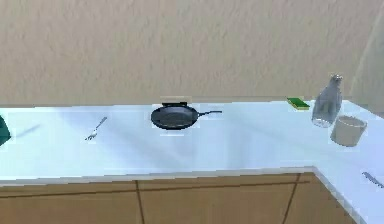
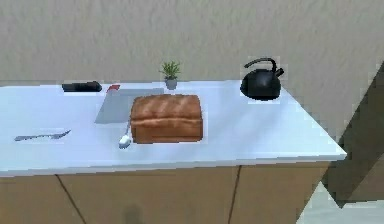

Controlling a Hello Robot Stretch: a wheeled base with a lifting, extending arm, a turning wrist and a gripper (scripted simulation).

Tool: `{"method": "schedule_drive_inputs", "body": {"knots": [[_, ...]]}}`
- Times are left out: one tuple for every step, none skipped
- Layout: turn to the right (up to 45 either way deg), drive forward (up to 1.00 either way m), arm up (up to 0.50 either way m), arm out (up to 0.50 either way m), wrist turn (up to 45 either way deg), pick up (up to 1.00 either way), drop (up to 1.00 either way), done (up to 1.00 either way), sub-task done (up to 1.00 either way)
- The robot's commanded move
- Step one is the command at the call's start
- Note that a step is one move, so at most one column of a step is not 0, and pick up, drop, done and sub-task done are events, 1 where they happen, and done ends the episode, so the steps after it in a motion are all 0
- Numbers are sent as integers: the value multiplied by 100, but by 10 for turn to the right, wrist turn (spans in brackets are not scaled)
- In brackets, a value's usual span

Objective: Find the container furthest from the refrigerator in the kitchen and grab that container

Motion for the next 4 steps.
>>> {"method": "schedule_drive_inputs", "body": {"knots": [[180, 0, 0, 0, 0, 0, 0, 0, 0], [0, 35, 0, 0, 0, 0, 0, 0, 0], [-450, 0, 0, 0, 0, 0, 0, 0, 0], [-90, 0, 0, 0, 0, 0, 0, 0, 0]]}}
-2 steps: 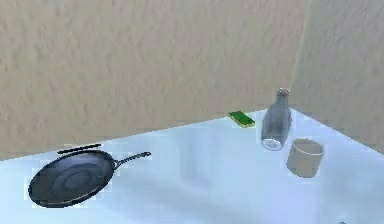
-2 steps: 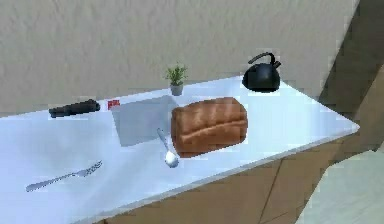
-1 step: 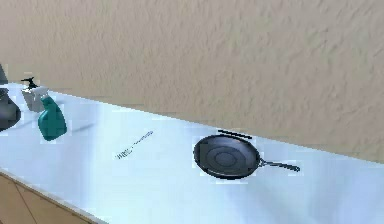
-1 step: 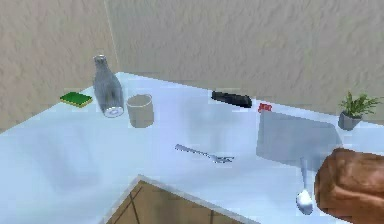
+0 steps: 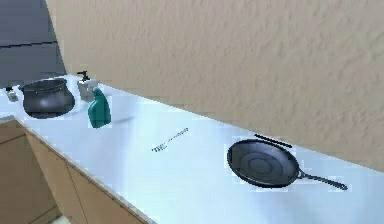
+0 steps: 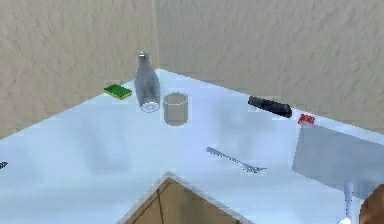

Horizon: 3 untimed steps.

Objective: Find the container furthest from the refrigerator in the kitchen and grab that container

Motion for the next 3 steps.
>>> {"method": "schedule_drive_inputs", "body": {"knots": [[0, 0, 50, 0, 0, 0, 0, 0, 0], [0, 0, 38, 0, 0, 0, 0, 0, 0], [0, 0, 0, 36, 0, 0, 0, 0, 0]]}}
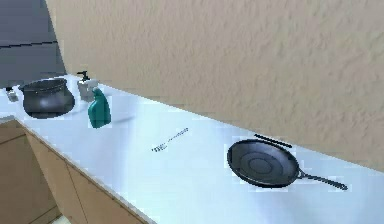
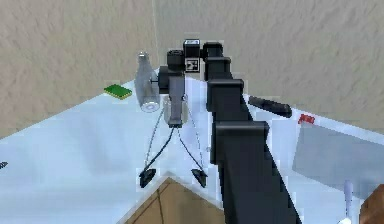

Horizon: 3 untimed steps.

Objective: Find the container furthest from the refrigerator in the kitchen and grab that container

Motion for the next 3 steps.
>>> {"method": "schedule_drive_inputs", "body": {"knots": [[0, 0, 0, 0, 450, 0, 0, 0, 0], [0, 0, 0, 0, 450, 0, 0, 0, 0], [0, 0, 0, 0, 450, 0, 0, 0, 0]]}}
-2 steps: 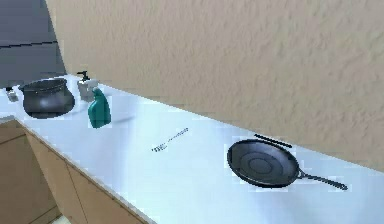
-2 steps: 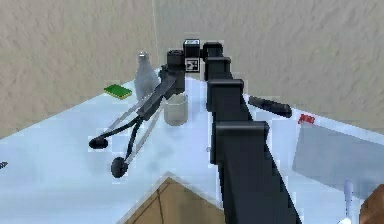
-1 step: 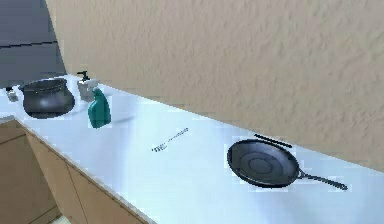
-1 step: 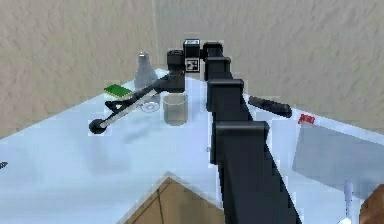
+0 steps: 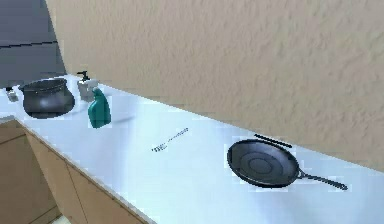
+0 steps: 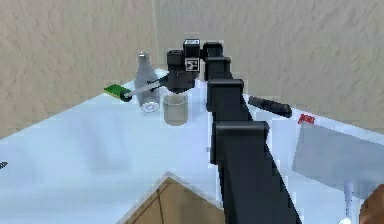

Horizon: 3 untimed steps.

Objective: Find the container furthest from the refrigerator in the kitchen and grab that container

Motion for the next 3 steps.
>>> {"method": "schedule_drive_inputs", "body": {"knots": [[0, 0, 0, 0, 360, 0, 0, 0, 0], [0, 0, -16, 0, 0, 0, 0, 0, 0], [0, 0, 0, 0, 0, 100, 0, 0, 0]]}}
